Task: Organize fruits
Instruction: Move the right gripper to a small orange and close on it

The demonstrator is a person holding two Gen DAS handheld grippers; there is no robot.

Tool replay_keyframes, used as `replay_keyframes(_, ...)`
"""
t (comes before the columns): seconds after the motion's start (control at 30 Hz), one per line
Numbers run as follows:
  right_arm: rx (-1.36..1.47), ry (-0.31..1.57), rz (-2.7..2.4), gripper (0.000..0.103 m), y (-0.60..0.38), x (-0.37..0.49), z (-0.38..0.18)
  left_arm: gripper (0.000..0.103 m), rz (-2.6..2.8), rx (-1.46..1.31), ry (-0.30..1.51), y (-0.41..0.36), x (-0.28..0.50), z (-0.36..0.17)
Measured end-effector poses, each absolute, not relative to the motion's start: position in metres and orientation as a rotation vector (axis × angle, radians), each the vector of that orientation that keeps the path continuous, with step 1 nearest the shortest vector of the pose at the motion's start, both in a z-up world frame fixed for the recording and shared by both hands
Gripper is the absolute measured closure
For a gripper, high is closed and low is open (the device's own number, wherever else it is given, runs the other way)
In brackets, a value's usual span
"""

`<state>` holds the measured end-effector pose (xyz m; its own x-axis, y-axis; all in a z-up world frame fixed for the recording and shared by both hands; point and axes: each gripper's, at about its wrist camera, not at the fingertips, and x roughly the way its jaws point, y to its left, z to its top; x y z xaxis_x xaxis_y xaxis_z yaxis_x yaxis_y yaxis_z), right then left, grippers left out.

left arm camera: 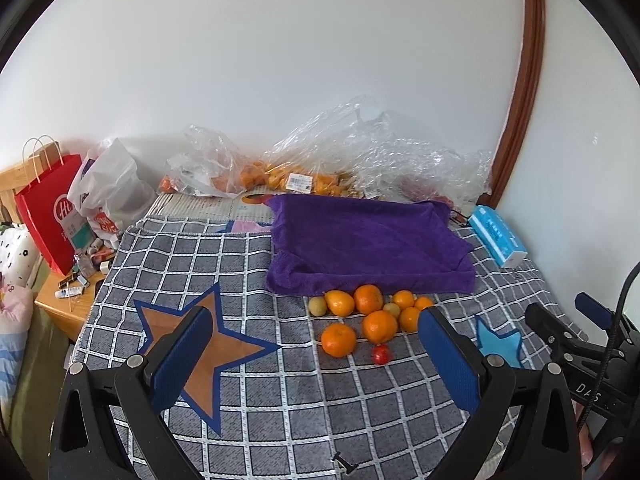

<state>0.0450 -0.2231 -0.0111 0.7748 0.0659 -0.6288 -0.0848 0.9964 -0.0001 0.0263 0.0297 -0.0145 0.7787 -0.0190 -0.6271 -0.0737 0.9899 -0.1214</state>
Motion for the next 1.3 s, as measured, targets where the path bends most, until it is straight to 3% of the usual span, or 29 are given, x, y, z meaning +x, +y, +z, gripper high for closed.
replay_keyframes(0.37, 0.004, 0.733, 0.104, 0.0, -0.223, 0.083, -0.047, 0.0, 0.031, -0.133, 0.68, 0.051, 0.054, -0.042)
replay_keyframes(0.7, 0.078, 0.833, 0.133, 0.002, -0.226, 0.124, -0.099, 0.001, 0.05, -0.155, 0.792, 0.081, 0.093, -0.086)
replay_keyframes(0.83, 0.177, 0.861, 0.179, 0.016, -0.231, 0.135, -0.116, 0.001, 0.05, -0.187, 0.816, 0.091, 0.099, -0.101)
replay_keyframes(0.9, 0.2, 0.875, 0.186, 0.035, -0.23, 0.141, -0.125, 0.001, 0.056, -0.197, 0.828, 0.095, 0.101, -0.107)
replay_keyframes(1.0, 0.175, 0.891, 0.161, 0.054, -0.226, 0.152, -0.133, 0.001, 0.051, -0.202, 0.834, 0.097, 0.105, -0.112)
replay_keyframes(1.3, 0.172, 0.924, 0.239, 0.063, -0.206, 0.175, -0.149, 0.001, 0.016, -0.225, 0.849, 0.092, 0.118, -0.121)
